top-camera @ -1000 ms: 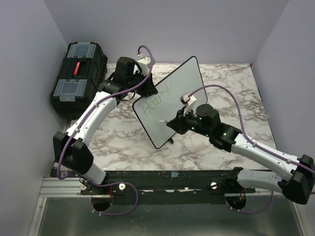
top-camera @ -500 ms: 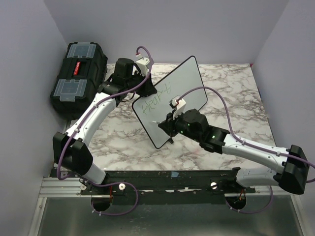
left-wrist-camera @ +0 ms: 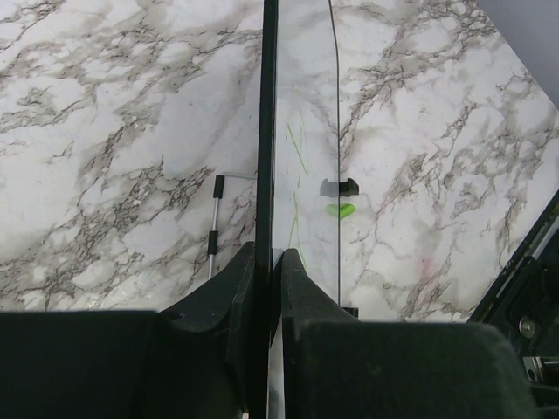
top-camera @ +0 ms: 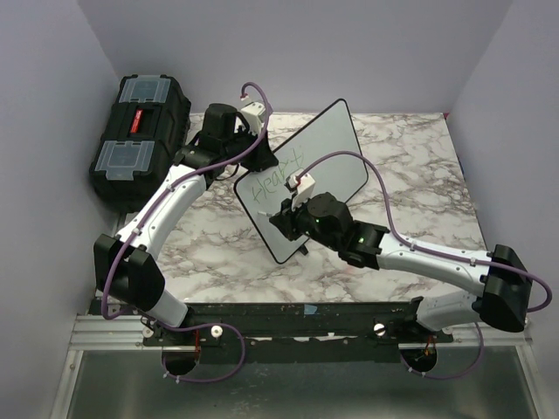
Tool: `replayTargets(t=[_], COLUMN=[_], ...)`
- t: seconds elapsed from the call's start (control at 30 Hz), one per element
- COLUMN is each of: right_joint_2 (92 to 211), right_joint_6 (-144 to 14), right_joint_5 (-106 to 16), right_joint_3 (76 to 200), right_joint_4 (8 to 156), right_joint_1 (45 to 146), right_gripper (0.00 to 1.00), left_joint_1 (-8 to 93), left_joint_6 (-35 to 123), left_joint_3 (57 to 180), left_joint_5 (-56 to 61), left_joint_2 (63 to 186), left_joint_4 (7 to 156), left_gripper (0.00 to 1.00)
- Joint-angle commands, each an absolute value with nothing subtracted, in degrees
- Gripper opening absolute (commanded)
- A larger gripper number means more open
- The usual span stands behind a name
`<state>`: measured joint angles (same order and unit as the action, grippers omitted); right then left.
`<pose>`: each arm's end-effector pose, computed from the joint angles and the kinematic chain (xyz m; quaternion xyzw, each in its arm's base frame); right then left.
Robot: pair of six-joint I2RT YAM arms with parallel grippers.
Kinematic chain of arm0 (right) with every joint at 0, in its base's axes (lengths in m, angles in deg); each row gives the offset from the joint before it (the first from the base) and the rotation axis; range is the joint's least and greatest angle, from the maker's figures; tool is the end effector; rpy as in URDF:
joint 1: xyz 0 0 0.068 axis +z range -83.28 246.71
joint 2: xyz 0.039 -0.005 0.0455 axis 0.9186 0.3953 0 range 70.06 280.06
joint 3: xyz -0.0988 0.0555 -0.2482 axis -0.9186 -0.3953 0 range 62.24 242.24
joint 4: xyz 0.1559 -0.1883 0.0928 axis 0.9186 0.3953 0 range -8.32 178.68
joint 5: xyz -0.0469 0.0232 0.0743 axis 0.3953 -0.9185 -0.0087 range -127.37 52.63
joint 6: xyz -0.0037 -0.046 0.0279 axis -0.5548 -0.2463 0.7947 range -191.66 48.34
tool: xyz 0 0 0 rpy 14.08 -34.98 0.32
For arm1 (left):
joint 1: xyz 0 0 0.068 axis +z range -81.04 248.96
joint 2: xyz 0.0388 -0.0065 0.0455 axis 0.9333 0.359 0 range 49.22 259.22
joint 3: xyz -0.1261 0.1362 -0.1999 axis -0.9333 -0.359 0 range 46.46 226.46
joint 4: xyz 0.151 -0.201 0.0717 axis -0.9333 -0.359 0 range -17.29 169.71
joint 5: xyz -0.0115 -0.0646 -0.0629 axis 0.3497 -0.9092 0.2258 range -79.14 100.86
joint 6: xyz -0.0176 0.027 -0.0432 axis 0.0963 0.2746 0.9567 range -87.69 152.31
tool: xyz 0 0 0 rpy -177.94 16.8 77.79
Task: Write a sentence on the whiteboard
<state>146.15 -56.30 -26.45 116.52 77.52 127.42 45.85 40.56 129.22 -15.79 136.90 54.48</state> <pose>0.1577 0.2670 0.3014 -0.2579 0.7631 0.3015 0.5101 0.3156 -0.1522 0.3629 0.2230 0.8214 -0.3235 0.4134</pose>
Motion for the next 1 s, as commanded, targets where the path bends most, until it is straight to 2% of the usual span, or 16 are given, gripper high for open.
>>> replayTargets(t=[0.0, 0.7, 0.97], right_joint_2=[147.54, 145.74, 146.16], right_joint_6=[-56.77, -52.52, -52.31], right_joint_5=[-22.79, -22.78, -22.4], right_joint_3=[118.25, 110.12, 110.77], right_joint_4=[75.86, 77.48, 77.47], right_joint_1=[127.89, 127.97, 128.46], right_gripper=[0.01, 0.01, 0.01], left_joint_1=[45.76, 45.75, 45.76], left_joint_6=[35.11, 35.57, 35.56], left_joint_3=[126.44, 126.56, 126.75], left_joint_5=[-10.84, -11.73, -11.9], left_joint_2=[137.96, 137.84, 138.17], left_joint_4=[50.19, 50.63, 50.64], left_gripper=[0.0, 0.0, 0.0])
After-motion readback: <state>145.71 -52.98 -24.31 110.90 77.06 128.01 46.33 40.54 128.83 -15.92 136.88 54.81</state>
